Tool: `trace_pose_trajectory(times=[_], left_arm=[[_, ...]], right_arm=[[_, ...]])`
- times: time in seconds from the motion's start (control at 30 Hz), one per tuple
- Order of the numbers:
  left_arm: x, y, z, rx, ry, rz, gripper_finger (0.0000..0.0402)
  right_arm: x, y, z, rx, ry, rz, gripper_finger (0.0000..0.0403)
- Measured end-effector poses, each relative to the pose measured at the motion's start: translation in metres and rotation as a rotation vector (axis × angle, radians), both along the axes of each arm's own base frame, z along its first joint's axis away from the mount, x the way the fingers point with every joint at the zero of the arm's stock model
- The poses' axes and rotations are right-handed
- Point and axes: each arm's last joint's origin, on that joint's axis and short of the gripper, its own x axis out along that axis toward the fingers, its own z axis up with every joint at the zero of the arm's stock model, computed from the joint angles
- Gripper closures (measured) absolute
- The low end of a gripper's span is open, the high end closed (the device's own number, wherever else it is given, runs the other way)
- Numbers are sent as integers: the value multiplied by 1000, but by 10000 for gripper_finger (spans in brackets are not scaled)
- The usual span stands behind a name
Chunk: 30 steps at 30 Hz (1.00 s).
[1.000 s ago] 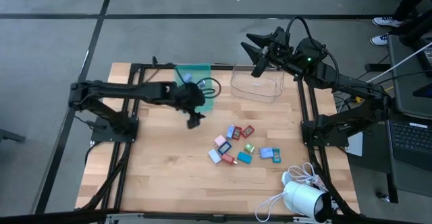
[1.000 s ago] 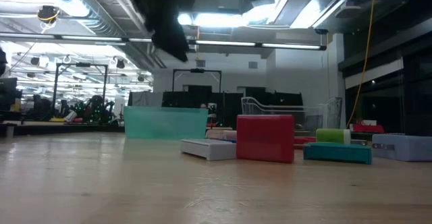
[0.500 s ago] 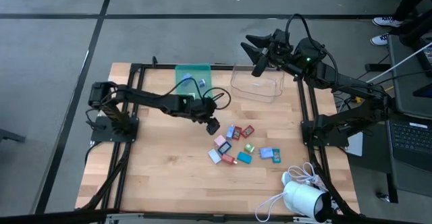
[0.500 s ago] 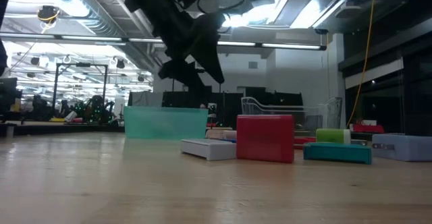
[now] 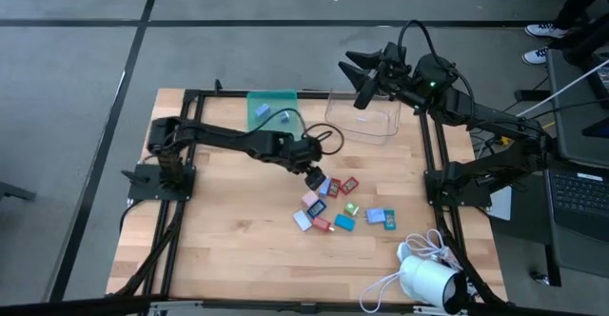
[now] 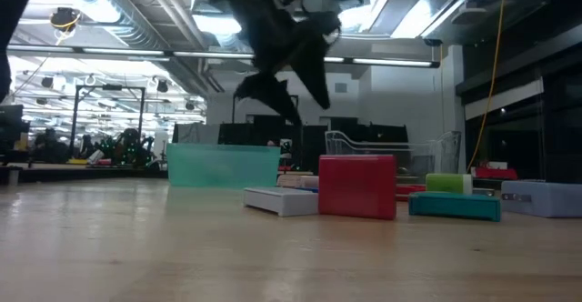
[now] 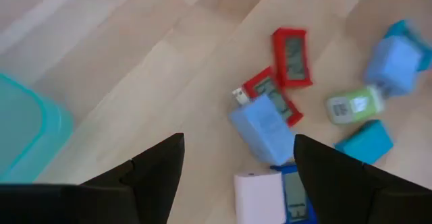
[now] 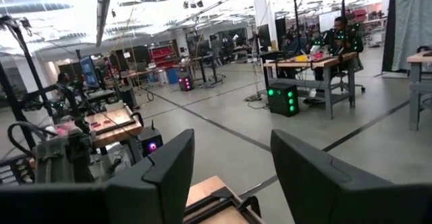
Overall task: Pick & Place Office items
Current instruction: Put the left light blue charger adapter into the green bin
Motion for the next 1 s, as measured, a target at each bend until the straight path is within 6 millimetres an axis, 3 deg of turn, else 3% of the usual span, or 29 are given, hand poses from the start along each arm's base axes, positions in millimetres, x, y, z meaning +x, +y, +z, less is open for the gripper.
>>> trace_pose_trajectory(times=[0.37, 0.77, 1.0], left_arm=[[45, 1, -18, -96, 105, 153, 123], [63, -15, -41, -198, 121, 312, 123], [64, -19, -49, -214, 138, 345, 123]], right_arm=[[-5, -1, 1, -133, 83, -67, 202], [-6, 3, 2, -166, 77, 132, 202], [-6, 4, 2, -169, 77, 162, 202]])
